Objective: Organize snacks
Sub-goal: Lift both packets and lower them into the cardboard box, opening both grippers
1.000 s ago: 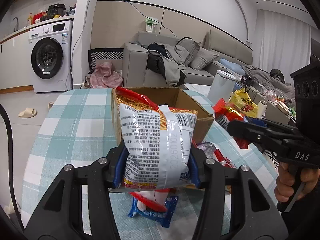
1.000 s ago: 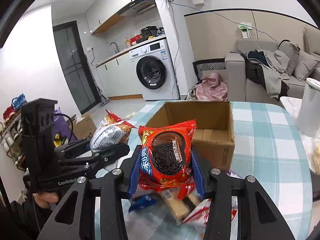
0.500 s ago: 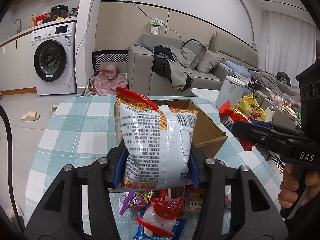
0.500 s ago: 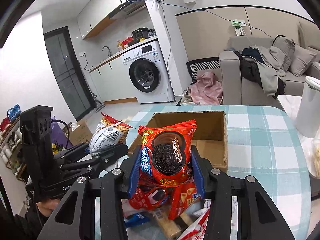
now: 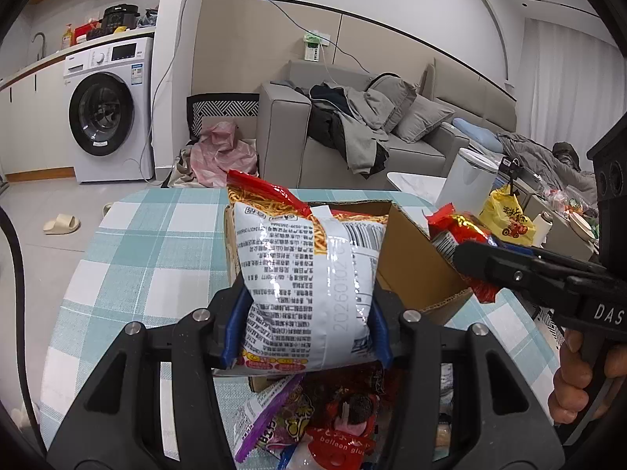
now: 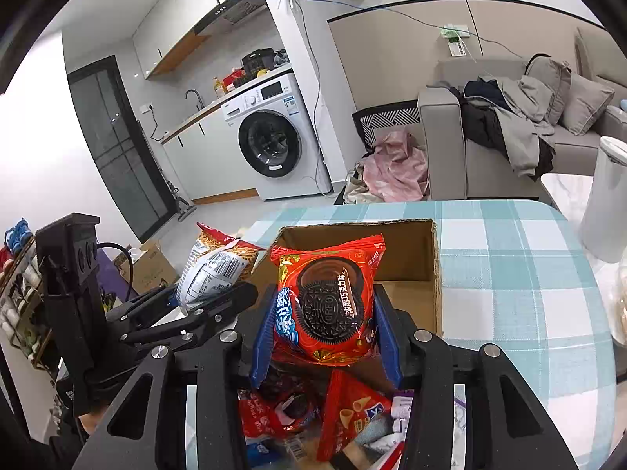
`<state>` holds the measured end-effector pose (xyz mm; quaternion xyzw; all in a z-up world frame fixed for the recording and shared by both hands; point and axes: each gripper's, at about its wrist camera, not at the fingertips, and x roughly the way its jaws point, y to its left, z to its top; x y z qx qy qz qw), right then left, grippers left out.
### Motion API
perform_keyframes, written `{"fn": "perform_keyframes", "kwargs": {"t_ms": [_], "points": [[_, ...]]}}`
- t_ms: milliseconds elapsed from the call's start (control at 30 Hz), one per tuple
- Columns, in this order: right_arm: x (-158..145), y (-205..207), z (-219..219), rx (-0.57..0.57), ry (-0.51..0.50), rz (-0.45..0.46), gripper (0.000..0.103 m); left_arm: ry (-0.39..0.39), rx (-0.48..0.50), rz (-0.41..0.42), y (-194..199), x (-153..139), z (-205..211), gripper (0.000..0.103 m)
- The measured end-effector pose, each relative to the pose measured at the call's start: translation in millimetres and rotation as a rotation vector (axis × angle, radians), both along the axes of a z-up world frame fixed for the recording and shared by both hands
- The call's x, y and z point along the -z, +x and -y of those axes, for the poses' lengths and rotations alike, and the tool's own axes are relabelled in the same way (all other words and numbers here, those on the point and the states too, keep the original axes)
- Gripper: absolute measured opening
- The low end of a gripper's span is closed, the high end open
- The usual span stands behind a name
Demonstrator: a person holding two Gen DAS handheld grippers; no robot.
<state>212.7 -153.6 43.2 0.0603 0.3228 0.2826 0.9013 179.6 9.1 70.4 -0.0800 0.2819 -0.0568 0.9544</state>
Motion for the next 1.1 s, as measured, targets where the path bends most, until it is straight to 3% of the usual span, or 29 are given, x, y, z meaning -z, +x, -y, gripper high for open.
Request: {"fn": "perform_keyframes", "kwargs": {"t_ms": [433, 933, 1033, 1100], "points": [[21, 35, 2, 0.027, 0.026, -0.081, 0.046, 0.016, -0.012, -0.012, 30, 20, -2, 0.048], [44, 48, 4, 0.033, 0.038, -0.128, 0.047, 0.016, 0.024, -0.037, 33, 28, 7, 0.05], [39, 41, 6, 0.04, 0.026, -0.089, 0.049, 0.016, 0.027, -0.054, 29, 28, 7, 0.059], [37, 36, 8, 0.042, 0.027, -0.074, 0.052, 0.027, 0.02, -0.054, 24, 26, 7, 0.075]]}}
